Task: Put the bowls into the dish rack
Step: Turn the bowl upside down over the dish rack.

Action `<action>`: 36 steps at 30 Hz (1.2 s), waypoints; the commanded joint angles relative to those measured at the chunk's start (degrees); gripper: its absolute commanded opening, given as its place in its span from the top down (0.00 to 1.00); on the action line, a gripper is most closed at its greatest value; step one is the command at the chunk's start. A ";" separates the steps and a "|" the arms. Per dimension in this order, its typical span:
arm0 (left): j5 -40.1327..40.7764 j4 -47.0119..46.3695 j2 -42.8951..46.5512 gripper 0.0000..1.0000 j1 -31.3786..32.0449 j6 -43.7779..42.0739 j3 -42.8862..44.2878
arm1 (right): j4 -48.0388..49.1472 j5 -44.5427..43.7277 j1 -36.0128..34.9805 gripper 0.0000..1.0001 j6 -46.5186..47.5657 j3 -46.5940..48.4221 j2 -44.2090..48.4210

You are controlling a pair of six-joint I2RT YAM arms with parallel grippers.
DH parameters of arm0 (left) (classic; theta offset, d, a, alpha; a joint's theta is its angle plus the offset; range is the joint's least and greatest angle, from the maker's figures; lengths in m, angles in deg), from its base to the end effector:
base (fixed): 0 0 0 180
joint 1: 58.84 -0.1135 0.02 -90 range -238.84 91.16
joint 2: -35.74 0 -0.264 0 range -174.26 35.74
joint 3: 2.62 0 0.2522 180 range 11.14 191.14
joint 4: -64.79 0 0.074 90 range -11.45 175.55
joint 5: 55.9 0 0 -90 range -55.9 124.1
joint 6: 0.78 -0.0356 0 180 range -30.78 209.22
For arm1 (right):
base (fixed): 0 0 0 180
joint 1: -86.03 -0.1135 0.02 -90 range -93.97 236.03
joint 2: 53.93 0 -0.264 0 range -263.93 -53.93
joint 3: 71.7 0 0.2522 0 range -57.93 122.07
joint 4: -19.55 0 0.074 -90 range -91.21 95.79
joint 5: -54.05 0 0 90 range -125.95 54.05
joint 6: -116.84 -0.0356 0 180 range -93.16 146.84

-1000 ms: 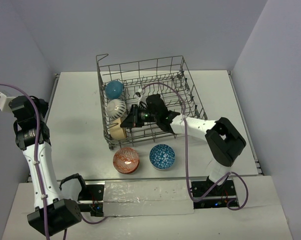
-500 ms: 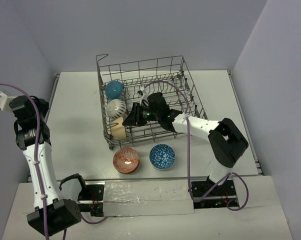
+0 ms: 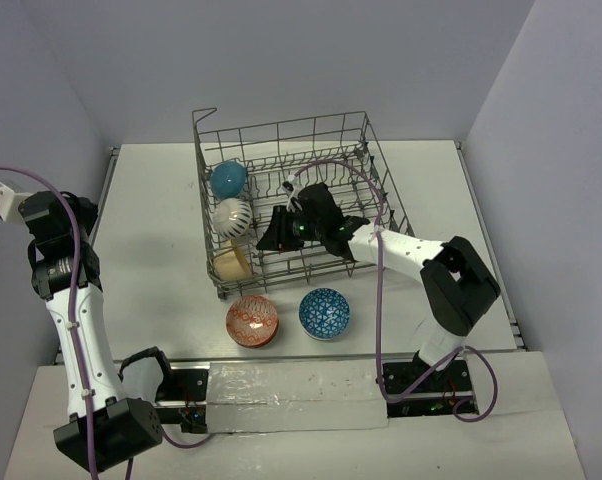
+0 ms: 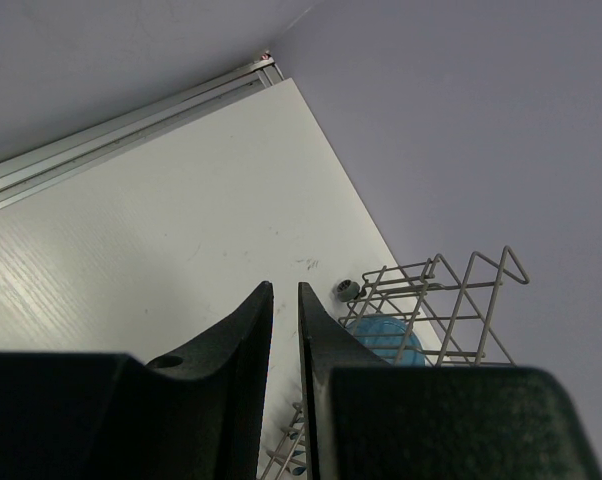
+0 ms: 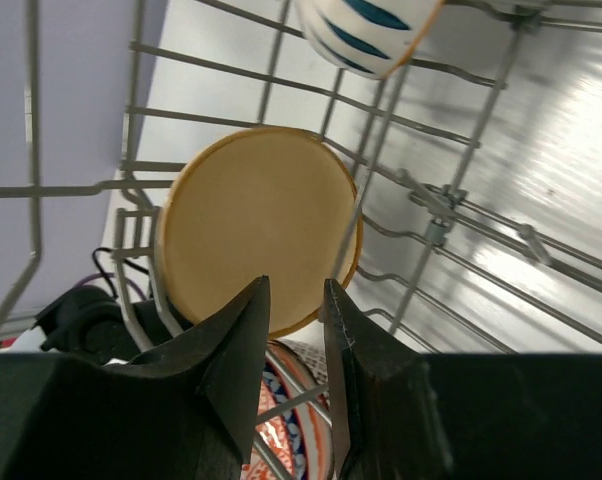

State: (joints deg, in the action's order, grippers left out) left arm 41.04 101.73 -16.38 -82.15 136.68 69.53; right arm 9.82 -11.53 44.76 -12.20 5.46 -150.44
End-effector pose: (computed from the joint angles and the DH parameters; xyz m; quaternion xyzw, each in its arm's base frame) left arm 0.1815 0.0829 0.3765 -0.4937 0.6329 -0.0768 0.5914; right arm 0.2766 0.2623 0.2405 -0.1236 0.8402 0.4588 0.2611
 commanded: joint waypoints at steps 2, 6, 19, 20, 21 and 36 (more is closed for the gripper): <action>-0.08 -1.91 0.00 0.78 0.20 -0.97 0.67 | -2.27 -2.01 0.76 0.64 2.40 1.47 3.26; -0.08 -2.08 0.00 0.78 0.28 -0.97 0.58 | -2.27 -1.40 1.02 0.63 2.57 1.73 2.82; -0.17 -1.82 -0.18 0.78 0.55 -1.06 0.76 | -0.87 2.82 -0.29 0.62 3.63 5.24 1.76; -0.17 -1.82 -0.18 0.78 0.46 -1.06 0.76 | -1.13 2.73 -0.47 0.62 4.15 6.29 1.50; -0.17 -1.82 -0.18 0.78 0.55 -0.97 0.76 | -1.65 2.91 -0.91 0.62 4.33 6.91 1.24; -0.79 -2.00 -0.18 0.78 0.55 -0.97 0.67 | -7.19 2.82 -4.69 0.62 6.79 15.26 -4.65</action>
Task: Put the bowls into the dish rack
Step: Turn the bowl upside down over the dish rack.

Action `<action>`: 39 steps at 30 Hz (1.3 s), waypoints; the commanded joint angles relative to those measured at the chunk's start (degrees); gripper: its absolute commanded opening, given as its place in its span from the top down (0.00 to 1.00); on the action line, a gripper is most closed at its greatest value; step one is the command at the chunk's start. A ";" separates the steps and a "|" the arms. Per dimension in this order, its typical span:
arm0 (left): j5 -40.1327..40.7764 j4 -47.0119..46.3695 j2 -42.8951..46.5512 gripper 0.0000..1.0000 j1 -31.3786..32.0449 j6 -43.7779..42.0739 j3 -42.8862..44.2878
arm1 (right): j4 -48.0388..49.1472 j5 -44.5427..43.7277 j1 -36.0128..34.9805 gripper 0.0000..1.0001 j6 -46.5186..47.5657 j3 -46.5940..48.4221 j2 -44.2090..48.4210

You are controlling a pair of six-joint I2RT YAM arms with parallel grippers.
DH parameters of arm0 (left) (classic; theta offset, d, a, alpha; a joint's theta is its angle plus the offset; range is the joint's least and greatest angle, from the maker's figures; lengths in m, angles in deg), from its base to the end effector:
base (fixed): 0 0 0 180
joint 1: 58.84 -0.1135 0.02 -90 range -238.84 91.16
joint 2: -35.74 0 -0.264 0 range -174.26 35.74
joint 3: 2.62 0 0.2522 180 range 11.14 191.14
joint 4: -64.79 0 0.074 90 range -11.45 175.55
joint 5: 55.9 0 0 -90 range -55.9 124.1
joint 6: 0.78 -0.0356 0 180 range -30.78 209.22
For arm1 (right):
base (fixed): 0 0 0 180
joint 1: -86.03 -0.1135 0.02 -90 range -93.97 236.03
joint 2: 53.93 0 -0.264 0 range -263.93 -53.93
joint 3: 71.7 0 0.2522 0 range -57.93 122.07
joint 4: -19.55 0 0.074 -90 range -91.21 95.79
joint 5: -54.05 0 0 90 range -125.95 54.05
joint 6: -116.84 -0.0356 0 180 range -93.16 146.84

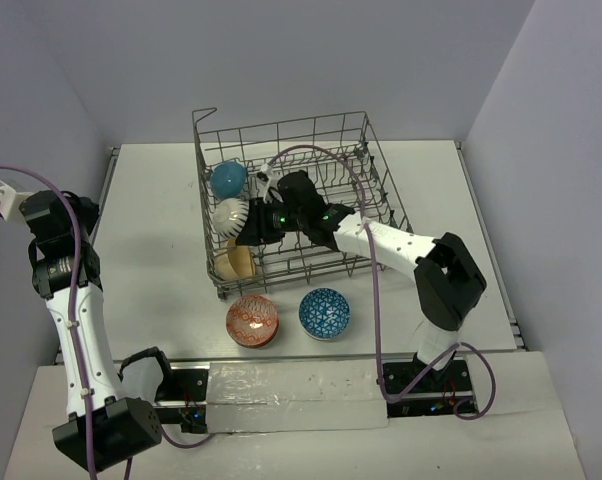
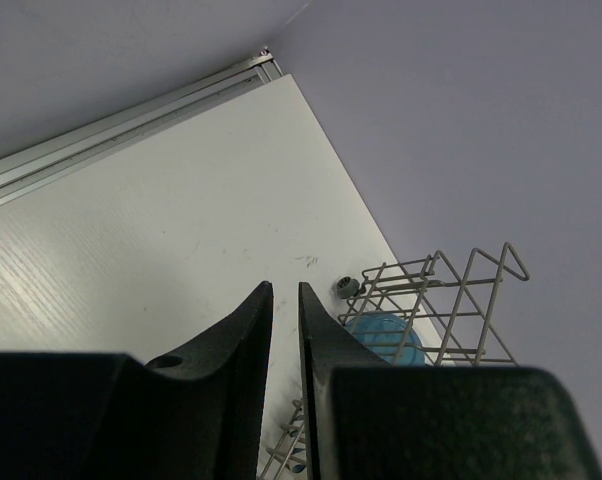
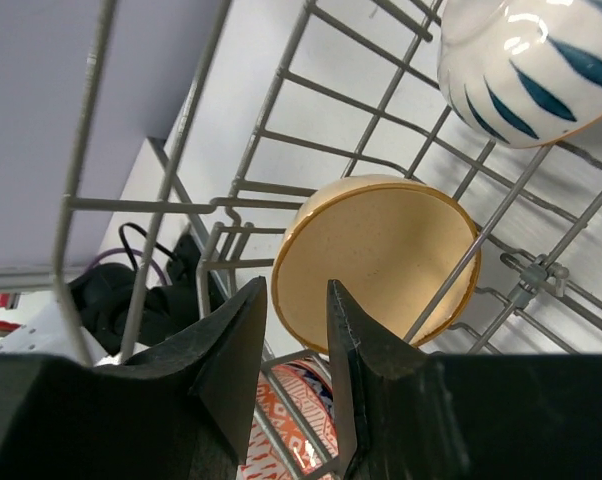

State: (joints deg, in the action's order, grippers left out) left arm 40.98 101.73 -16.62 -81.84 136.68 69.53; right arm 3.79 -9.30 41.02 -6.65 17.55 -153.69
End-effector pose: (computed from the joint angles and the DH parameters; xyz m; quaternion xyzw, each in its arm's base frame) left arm 0.1830 0.0823 0.3757 -0.4924 0.6355 -0.0784 0.5895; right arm 0.2769 0.2996 0.2808 -0.2040 0.8100 0.4766 0.2740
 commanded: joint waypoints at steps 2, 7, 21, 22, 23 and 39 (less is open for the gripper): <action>-0.90 -2.00 0.06 0.78 0.24 -0.88 0.67 | -1.95 0.59 -1.65 0.62 1.50 3.88 -2.18; -0.99 -2.08 0.15 0.78 0.24 -0.88 0.67 | -2.39 0.50 -2.71 0.61 1.59 5.37 -4.03; -0.99 -1.91 0.24 0.78 0.24 -0.79 0.76 | -1.96 0.94 -4.56 0.61 1.42 6.69 -6.84; -0.99 -1.91 0.24 0.78 0.24 -0.88 0.76 | -1.96 0.94 -4.64 0.61 1.33 6.78 -7.02; -1.07 -1.91 0.24 0.78 0.24 -0.88 0.76 | -1.96 0.94 -4.73 0.61 1.41 6.96 -7.37; -1.16 -1.82 0.24 0.78 0.24 -0.88 0.76 | -2.92 0.07 -5.17 0.99 2.21 7.49 -7.55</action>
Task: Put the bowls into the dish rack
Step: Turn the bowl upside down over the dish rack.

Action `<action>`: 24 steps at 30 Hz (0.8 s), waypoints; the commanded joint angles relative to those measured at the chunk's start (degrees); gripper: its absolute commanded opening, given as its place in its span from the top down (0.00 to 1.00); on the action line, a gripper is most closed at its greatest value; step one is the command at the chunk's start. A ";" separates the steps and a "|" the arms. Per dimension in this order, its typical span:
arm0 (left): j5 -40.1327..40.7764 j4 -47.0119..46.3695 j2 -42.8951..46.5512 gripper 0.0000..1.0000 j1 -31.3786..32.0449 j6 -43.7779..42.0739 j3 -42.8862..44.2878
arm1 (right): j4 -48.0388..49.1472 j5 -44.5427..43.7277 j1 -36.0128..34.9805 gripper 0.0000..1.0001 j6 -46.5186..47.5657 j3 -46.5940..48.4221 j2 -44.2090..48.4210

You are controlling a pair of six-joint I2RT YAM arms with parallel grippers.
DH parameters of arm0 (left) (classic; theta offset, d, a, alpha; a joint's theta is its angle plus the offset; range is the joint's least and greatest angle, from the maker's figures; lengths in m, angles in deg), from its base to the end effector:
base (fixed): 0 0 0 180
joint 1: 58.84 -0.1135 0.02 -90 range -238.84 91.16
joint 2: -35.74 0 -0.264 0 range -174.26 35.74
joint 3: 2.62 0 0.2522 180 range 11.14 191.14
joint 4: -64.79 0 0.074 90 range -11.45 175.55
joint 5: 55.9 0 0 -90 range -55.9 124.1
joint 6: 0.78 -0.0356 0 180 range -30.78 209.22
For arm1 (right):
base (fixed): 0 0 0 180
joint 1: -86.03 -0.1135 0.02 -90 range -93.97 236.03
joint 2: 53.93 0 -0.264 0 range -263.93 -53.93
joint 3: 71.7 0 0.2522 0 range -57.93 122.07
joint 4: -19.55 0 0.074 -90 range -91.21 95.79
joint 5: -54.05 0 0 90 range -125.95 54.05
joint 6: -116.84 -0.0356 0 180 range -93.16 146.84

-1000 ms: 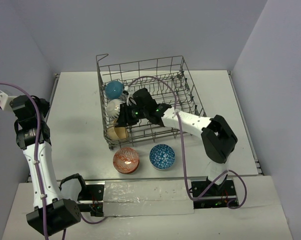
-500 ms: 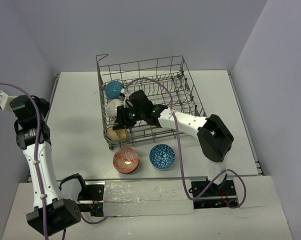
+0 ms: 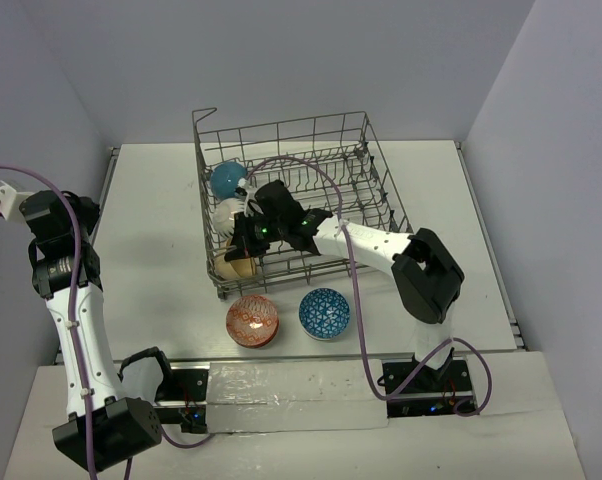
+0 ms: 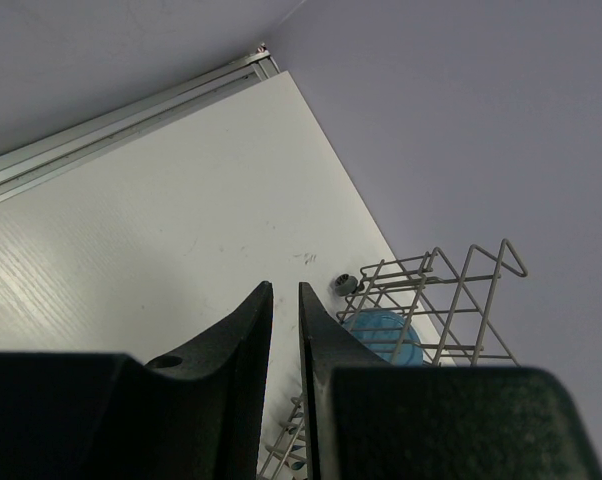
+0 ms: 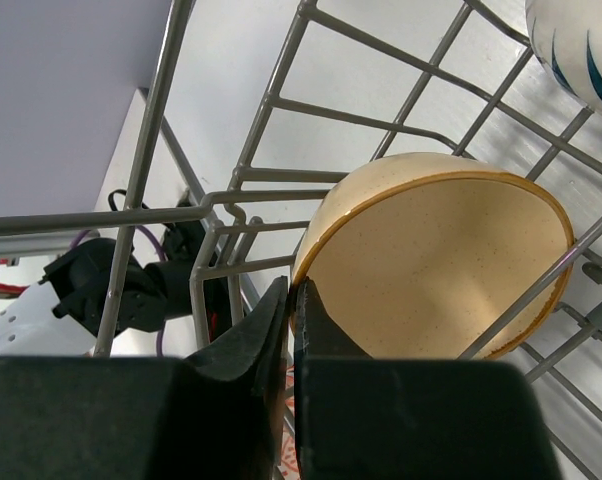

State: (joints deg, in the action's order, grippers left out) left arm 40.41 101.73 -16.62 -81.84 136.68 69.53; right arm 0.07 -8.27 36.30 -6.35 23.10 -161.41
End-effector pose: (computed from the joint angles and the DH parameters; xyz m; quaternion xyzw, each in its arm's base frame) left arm 0.1831 0.0820 0.3757 -0.4902 0.6374 -0.0823 0.5888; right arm 0.2684 0.3424 0.2538 -0.2367 0.8244 0.4678 0.2133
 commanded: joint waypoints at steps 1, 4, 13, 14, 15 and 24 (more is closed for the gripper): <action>-0.68 -1.91 0.24 0.78 0.24 -0.88 0.76 | 0.79 -1.05 -0.45 1.00 1.90 1.67 0.43; -0.68 -1.91 0.24 0.78 0.24 -0.88 0.76 | 0.97 -1.40 -0.36 1.00 1.90 1.32 1.13; -0.68 -1.91 0.15 0.78 0.51 -0.88 0.76 | 7.45 -1.40 1.04 1.00 -2.49 -4.29 4.03; -0.68 -1.91 0.15 0.78 0.50 -0.88 0.76 | 8.17 -1.58 1.13 1.00 -3.02 -5.00 4.47; -0.68 -1.91 0.15 0.78 0.50 -0.88 0.76 | 9.83 -1.93 1.39 1.00 -3.63 -5.62 4.91; -0.33 -1.73 0.06 0.78 0.86 -0.97 0.85 | 20.30 -2.28 4.12 1.00 -11.81 -14.06 8.43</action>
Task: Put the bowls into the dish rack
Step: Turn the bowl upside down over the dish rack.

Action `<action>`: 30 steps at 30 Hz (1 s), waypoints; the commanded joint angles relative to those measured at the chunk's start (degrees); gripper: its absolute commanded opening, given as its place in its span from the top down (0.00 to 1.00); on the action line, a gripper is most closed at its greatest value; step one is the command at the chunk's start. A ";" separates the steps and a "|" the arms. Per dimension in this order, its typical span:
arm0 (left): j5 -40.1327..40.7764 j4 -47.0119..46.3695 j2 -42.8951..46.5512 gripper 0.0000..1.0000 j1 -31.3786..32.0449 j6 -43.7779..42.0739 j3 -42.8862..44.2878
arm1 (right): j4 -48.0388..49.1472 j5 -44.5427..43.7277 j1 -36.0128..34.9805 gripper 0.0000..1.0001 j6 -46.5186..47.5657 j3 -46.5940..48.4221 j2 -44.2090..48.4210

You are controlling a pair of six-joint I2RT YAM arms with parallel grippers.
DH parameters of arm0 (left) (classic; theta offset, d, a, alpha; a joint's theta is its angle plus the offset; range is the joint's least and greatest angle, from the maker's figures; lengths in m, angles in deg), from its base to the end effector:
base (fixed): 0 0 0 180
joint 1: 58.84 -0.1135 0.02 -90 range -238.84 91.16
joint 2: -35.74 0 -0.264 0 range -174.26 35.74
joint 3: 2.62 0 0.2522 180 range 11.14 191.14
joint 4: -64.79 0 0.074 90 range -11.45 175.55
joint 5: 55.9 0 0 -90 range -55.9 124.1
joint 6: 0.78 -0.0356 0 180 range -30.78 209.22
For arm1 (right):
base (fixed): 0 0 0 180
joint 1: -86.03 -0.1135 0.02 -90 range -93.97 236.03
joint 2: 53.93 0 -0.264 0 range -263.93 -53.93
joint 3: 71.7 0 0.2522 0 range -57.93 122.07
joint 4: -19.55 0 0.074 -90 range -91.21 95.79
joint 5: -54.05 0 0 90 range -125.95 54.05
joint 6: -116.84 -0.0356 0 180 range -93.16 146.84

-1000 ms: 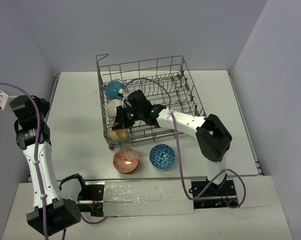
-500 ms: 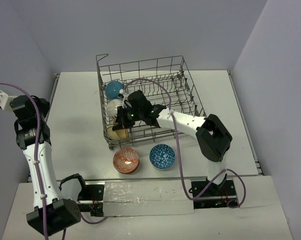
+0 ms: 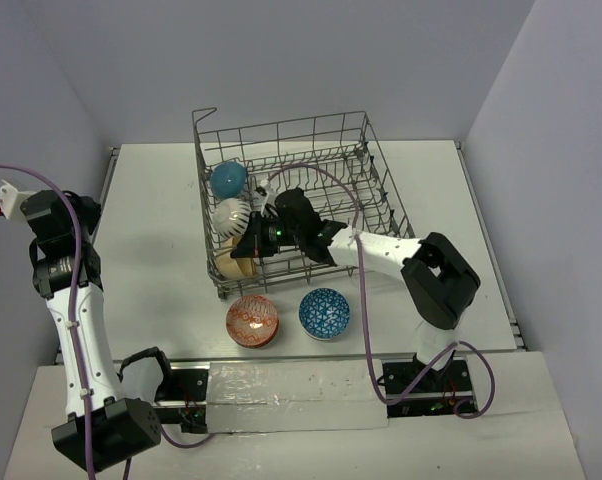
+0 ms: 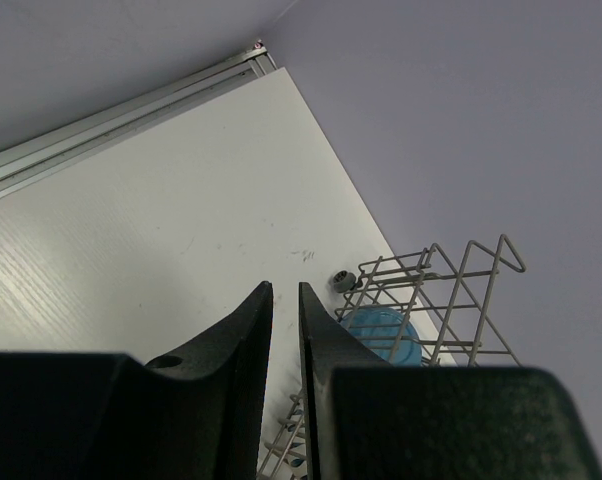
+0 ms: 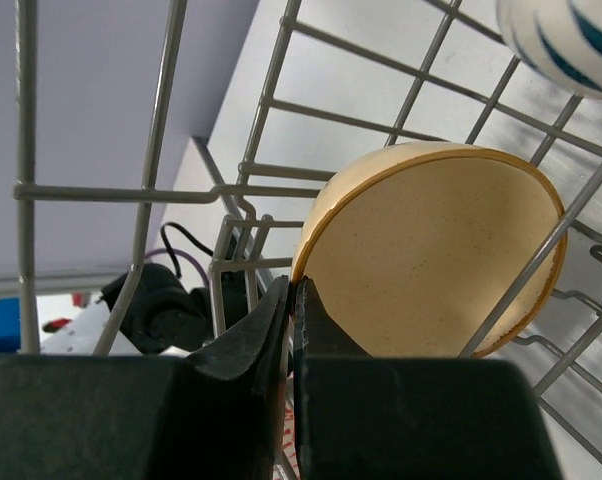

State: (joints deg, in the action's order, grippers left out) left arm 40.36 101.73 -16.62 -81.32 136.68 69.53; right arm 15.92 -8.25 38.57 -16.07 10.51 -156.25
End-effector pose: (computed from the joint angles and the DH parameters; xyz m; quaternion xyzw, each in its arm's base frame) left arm 0.1839 0.0803 0.3757 -0.4871 0.6398 -0.0853 0.5884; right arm 0.2648 0.3131 0.2422 -0.1630 0.8073 0.5177 0.2318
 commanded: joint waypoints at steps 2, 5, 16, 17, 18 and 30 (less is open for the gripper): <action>-0.29 -1.73 -0.02 0.78 0.33 -1.06 0.94 | 4.72 -2.48 2.11 1.00 -2.08 -2.00 3.88; -0.37 -1.91 -0.02 0.78 0.33 -0.97 0.93 | 6.21 -2.92 2.64 1.00 -2.78 -3.49 4.94; -0.64 -1.91 -0.29 0.78 0.59 -0.97 0.76 | 17.90 -0.20 4.66 1.00 -10.52 -10.00 4.77; -0.64 -1.91 -0.29 0.78 0.60 -0.97 0.76 | 19.82 0.50 4.57 1.00 -11.57 -10.43 4.33; -0.64 -1.91 -0.29 0.78 0.60 -0.97 0.76 | 20.71 0.68 4.57 1.00 -12.19 -10.61 4.06; -0.81 -1.82 -0.38 0.78 0.68 -0.97 0.93 | 33.27 3.14 4.66 1.00 -20.18 -11.75 -0.15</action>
State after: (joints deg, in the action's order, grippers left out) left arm 40.34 101.73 -16.67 -80.97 136.68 69.53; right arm 39.41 -6.11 42.48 -32.86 -0.99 -155.77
